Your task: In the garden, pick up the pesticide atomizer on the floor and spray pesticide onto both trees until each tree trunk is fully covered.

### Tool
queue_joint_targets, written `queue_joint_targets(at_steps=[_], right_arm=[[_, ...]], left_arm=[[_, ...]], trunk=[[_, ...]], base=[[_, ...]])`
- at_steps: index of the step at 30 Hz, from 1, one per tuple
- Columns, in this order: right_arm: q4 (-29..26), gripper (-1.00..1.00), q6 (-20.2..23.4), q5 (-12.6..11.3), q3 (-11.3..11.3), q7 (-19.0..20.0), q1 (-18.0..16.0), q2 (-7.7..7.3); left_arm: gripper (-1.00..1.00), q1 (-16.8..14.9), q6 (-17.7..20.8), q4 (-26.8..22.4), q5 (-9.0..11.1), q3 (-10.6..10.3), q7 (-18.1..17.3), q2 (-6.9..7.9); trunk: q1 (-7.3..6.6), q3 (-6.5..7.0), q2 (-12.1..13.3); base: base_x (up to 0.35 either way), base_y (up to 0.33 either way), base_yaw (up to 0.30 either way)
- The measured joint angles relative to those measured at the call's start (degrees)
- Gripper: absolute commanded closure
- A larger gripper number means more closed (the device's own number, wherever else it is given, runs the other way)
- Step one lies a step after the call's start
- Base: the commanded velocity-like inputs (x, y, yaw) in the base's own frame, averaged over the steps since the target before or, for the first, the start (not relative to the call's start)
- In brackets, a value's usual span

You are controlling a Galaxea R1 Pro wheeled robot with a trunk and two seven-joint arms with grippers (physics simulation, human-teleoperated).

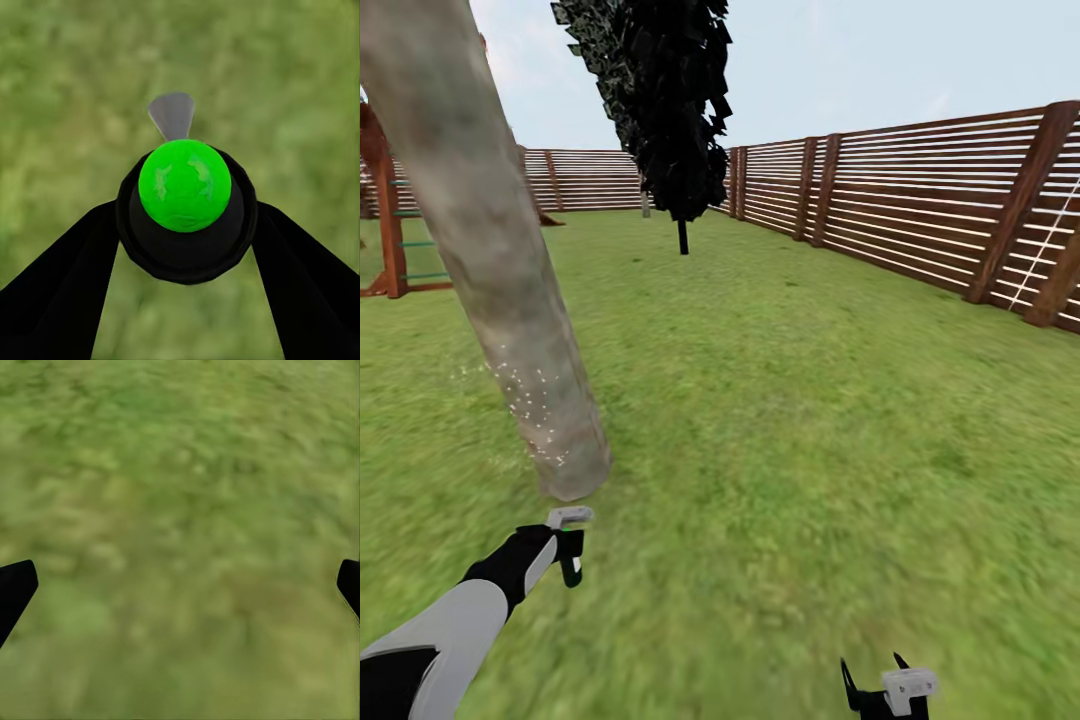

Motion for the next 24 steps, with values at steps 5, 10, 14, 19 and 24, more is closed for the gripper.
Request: queue_joint_targets(at_steps=[5,10,14,19,24], right_arm=[[0.0,-1.0,0.0,0.0,0.0,0.0,-0.01,0.0],[0.0,-1.0,0.0,0.0,0.0,0.0,-0.01,0.04],[0.0,-1.0,0.0,0.0,0.0,0.0,-0.01,0.05],[-0.01,-1.0,0.0,0.0,0.0,-0.01,-0.01,0.06],[0.0,-1.0,0.0,0.0,0.0,0.0,-0.01,0.06]], left_arm=[[1.0,0.01,0.3,0.03,-0.02,0.11,0.47,0.16],[1.0,0.76,0.14,1.17,0.14,1.54,7.16,0.27],[1.0,1.54,-0.07,1.08,2.81,1.68,7.37,0.31],[1.0,1.6,-0.09,0.96,3.75,1.68,7.35,0.07],[1.0,1.6,-0.02,0.72,3.88,1.69,7.29,-0.61]], trunk=[[0.0,0.0,0.0],[0.0,0.0,0.0],[0.0,0.0,0.0],[0.0,0.0,0.0],[0.0,0.0,0.0]], base=[[0.226,-0.208,0.277],[0.251,-0.179,0.278],[0.298,-0.116,0.278],[0.312,-0.103,0.133],[0.128,-0.042,0.029]])
